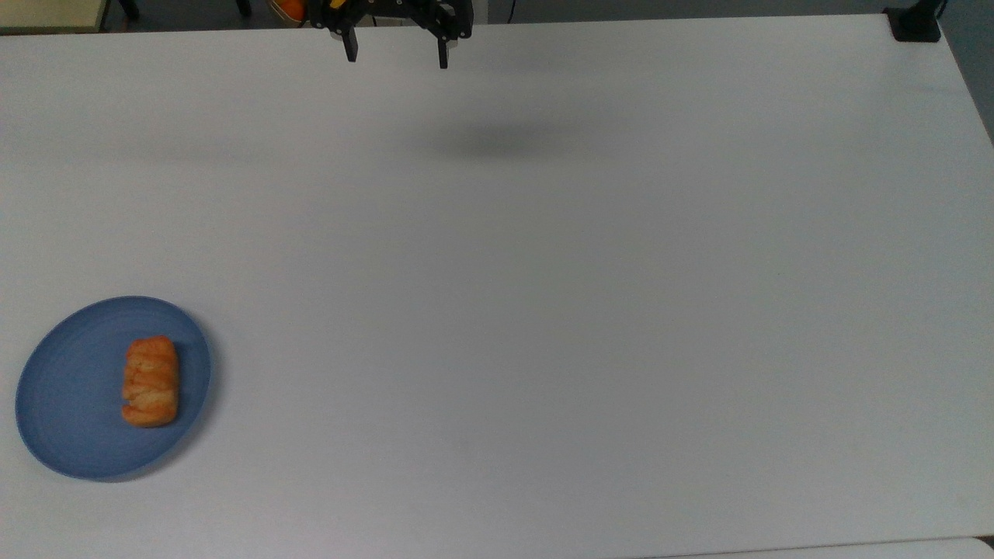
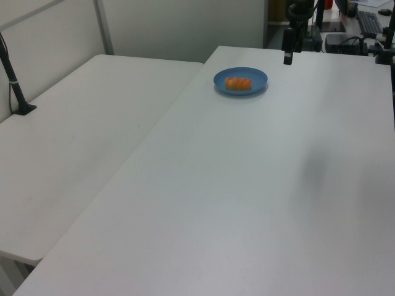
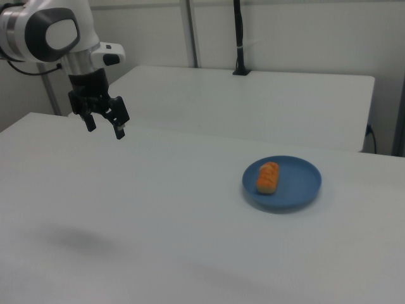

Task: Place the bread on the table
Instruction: 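Move the open gripper over the orange bread roll on the blue plate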

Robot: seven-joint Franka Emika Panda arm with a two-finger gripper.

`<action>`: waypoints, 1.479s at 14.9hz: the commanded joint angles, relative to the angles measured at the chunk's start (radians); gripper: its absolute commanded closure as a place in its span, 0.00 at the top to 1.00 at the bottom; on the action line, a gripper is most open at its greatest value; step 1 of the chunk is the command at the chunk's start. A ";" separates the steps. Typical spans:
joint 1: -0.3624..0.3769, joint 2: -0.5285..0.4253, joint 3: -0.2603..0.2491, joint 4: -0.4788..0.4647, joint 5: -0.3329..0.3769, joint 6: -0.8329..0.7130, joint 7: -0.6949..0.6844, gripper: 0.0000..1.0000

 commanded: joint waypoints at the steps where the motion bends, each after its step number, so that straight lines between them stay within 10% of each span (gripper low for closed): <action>1: 0.002 -0.013 -0.004 -0.001 0.008 -0.026 -0.026 1.00; 11: -0.086 0.033 -0.007 0.077 0.008 0.028 -0.078 1.00; 22: -0.298 0.331 -0.033 0.169 0.008 0.606 -0.301 1.00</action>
